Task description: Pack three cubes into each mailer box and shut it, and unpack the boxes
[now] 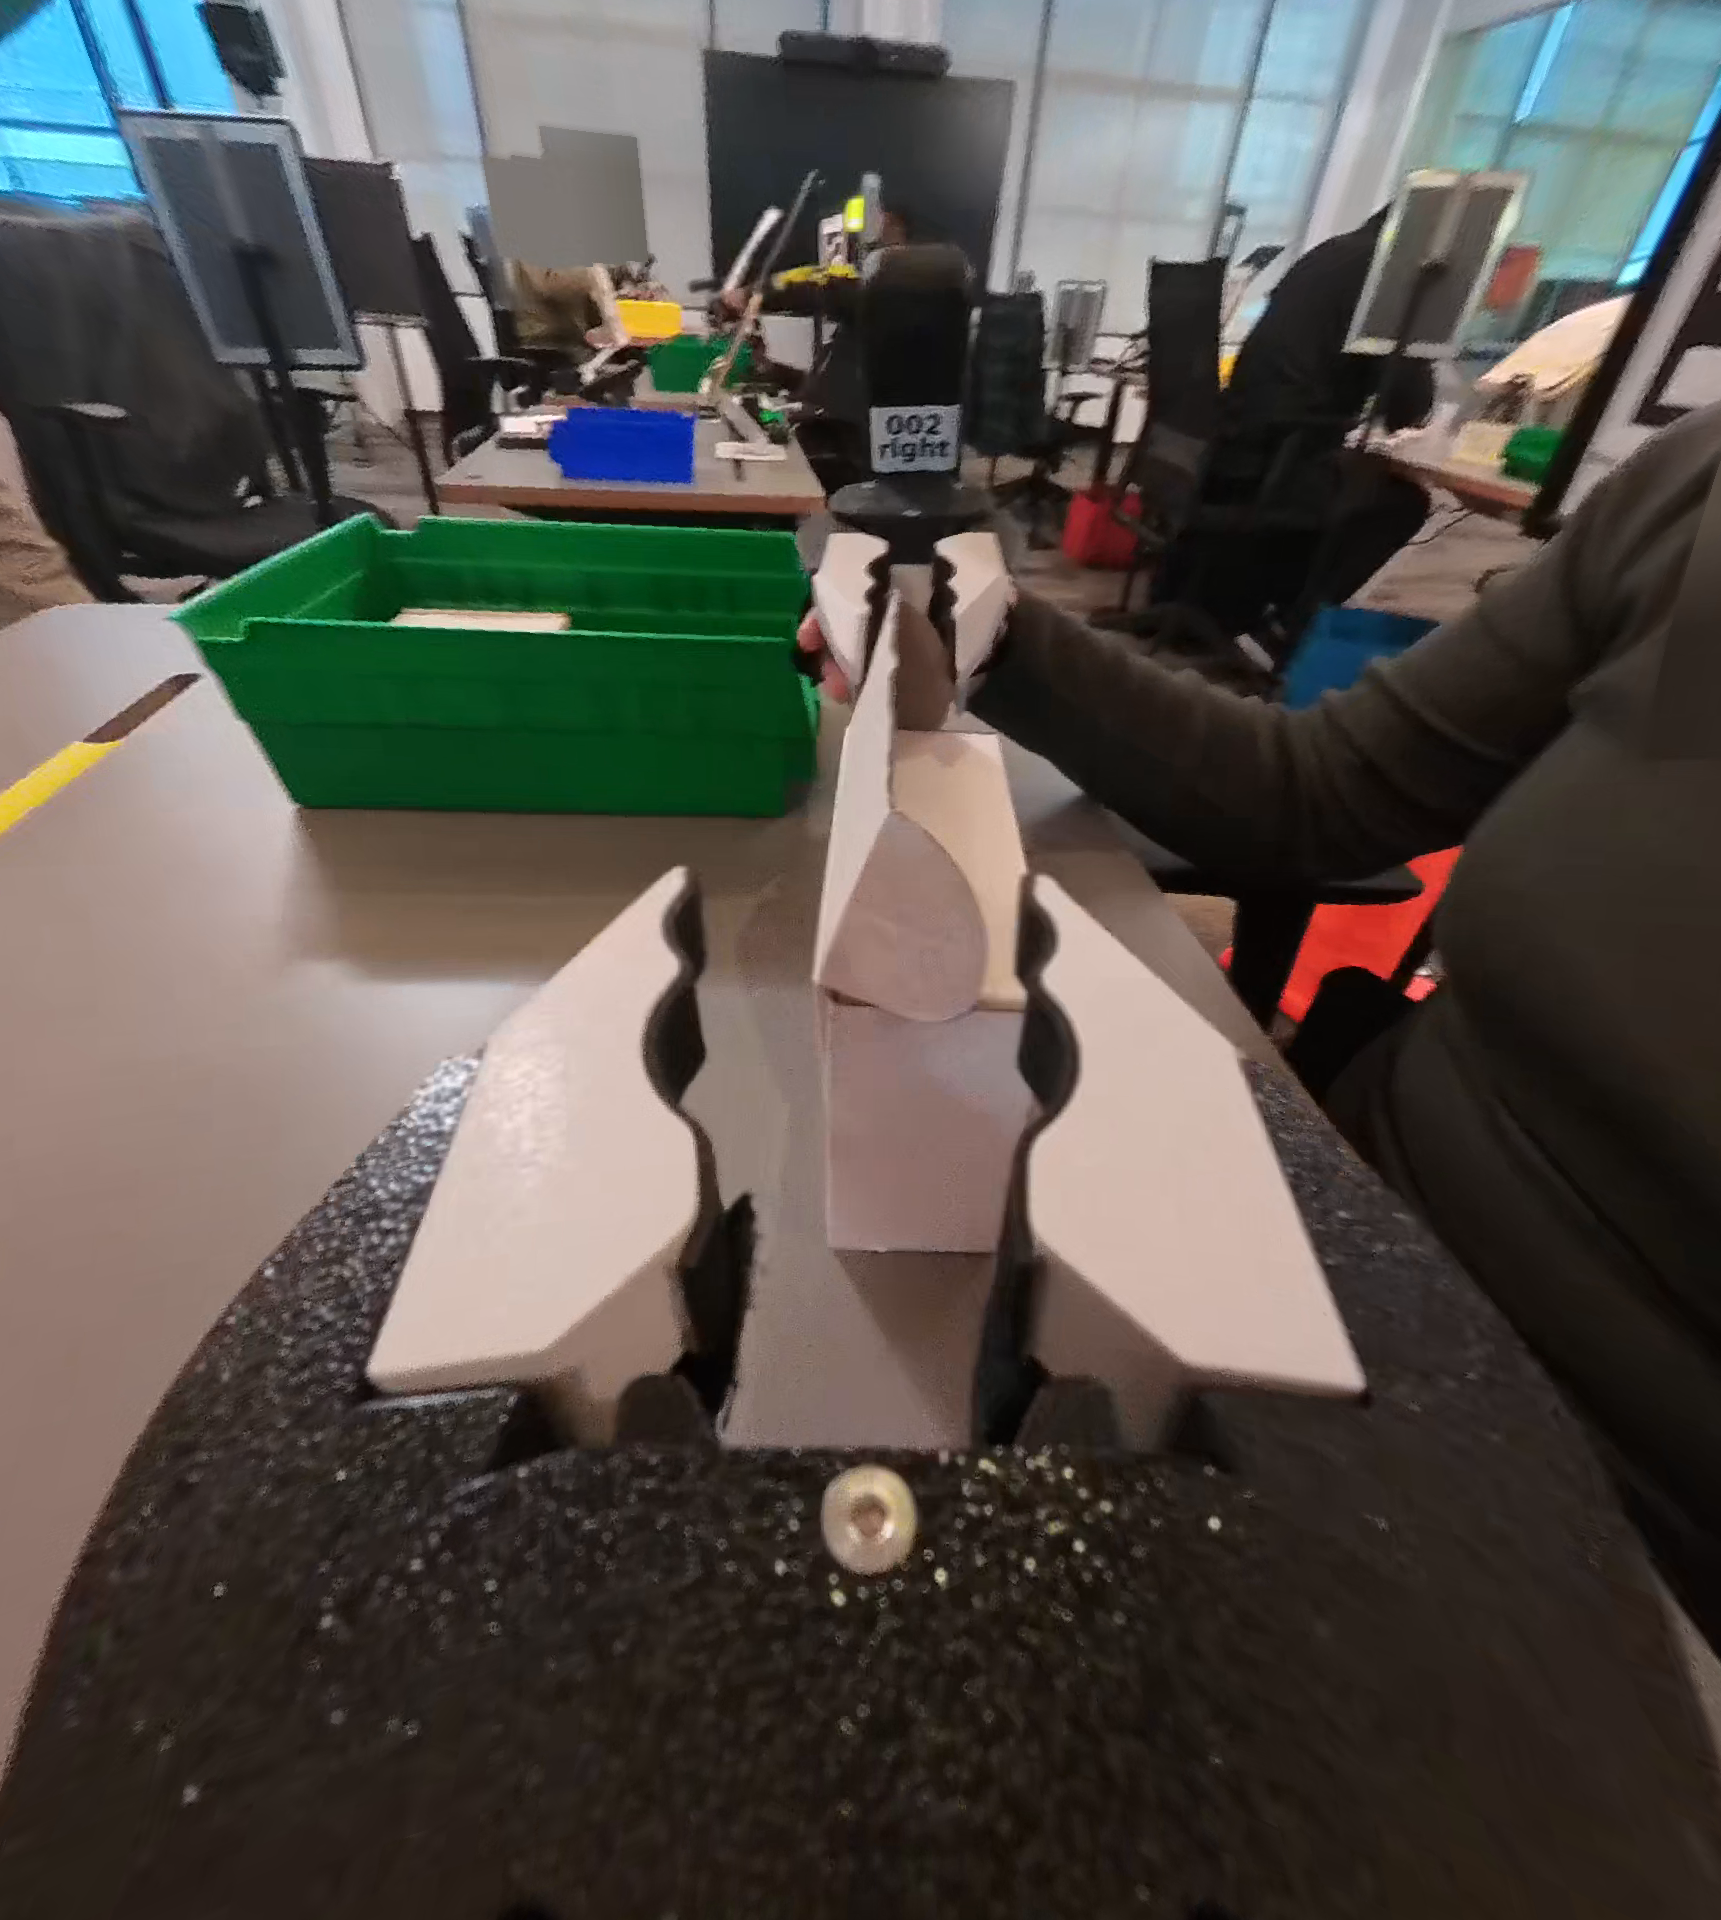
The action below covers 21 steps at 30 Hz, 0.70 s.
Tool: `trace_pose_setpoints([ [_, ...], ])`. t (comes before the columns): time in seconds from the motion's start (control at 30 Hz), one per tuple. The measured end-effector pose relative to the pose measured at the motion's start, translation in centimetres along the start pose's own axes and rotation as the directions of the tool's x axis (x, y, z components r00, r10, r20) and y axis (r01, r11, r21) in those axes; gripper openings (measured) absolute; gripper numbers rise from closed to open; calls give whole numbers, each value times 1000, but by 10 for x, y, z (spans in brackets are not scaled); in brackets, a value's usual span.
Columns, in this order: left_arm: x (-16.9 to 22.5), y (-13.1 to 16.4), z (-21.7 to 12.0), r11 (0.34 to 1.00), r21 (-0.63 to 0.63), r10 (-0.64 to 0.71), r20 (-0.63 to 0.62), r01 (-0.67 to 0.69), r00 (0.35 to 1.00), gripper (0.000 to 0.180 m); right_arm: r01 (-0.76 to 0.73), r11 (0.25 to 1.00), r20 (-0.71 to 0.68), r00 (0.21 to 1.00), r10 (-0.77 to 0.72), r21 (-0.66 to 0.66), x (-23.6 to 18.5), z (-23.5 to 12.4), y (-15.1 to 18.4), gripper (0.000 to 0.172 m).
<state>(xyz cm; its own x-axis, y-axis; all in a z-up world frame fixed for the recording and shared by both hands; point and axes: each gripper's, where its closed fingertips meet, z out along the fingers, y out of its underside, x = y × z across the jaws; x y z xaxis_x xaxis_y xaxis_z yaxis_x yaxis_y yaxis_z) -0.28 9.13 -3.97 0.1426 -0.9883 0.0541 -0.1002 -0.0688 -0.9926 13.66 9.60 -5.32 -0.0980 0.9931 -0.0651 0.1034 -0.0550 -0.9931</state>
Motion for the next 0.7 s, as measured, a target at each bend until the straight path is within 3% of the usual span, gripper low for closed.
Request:
trace_pose_setpoints([
  [0.2,11,19,18,992,-127,2,-96,-15,995,43,-6,1000,5,1000,6,10,0,0,1,29],
  [0.37,10,18,26,991,-133,-9,-130,-8,991,33,-10,1000,3,1000,10,13,1,0,1,29],
  [0.7,-10,15,31,982,-125,-138,43,142,990,32,-44,999,-50,998,45,7,8,1,0,29],
])
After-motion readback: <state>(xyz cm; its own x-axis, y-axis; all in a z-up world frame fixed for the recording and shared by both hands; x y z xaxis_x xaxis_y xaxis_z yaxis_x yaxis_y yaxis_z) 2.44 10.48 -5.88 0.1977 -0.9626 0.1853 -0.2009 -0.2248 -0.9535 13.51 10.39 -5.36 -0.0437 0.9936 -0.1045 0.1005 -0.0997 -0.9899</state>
